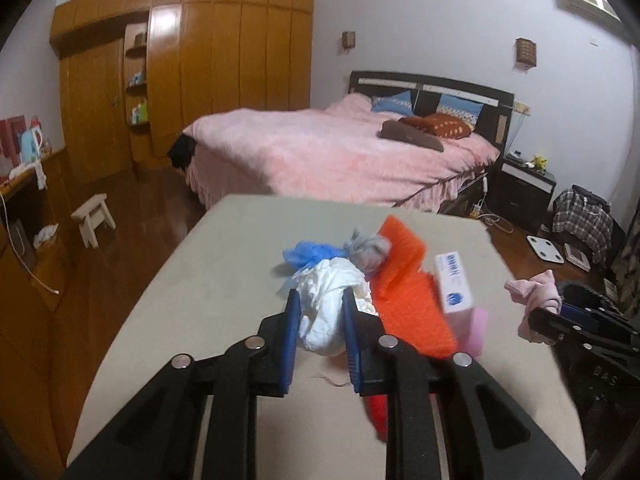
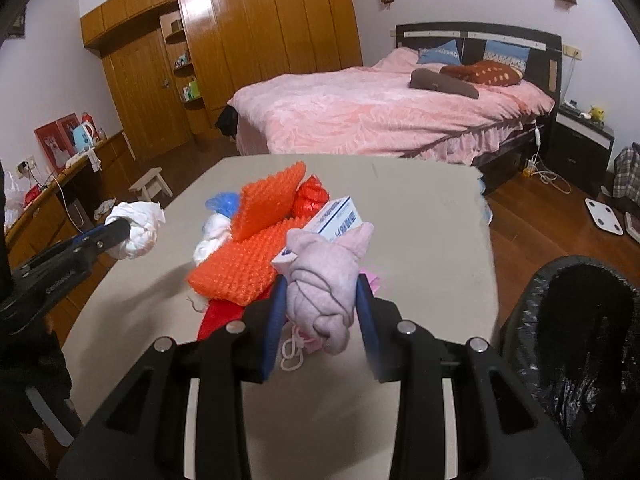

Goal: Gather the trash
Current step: 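Carry the pink cloth over the bin and open the right gripper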

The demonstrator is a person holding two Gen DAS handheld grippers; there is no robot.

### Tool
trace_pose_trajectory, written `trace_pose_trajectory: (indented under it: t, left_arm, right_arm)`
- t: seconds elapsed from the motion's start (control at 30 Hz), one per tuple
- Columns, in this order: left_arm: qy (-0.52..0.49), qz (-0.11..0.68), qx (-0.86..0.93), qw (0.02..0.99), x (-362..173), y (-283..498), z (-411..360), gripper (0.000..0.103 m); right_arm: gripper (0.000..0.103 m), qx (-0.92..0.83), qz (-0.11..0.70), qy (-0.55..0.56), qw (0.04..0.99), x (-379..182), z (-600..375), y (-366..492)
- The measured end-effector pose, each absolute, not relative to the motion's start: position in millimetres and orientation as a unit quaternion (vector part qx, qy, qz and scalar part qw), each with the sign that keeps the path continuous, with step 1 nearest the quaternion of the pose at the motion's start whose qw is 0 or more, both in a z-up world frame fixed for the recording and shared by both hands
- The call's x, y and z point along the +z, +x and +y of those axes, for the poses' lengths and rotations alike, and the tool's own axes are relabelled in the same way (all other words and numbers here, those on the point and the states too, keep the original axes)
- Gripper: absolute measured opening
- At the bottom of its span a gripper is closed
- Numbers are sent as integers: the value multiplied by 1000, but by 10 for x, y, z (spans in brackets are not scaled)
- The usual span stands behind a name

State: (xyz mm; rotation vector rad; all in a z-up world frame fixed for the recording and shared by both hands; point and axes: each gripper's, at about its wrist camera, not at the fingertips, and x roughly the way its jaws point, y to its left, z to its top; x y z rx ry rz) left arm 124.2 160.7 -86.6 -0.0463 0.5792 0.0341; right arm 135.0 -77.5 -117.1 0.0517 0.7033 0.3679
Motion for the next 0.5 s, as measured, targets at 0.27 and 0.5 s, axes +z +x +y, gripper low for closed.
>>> trace_pose_trajectory:
  t: [0.27, 0.5]
  left_arm:
    - [-17, 271, -48, 961, -623, 1144, 1126, 21]
    - [-5, 267, -113, 957, -579, 1221, 558, 21]
  right_arm:
    - [33, 161, 317, 48, 933, -904, -1132, 1134]
    - [33, 111, 306, 53, 944, -785, -1644, 953]
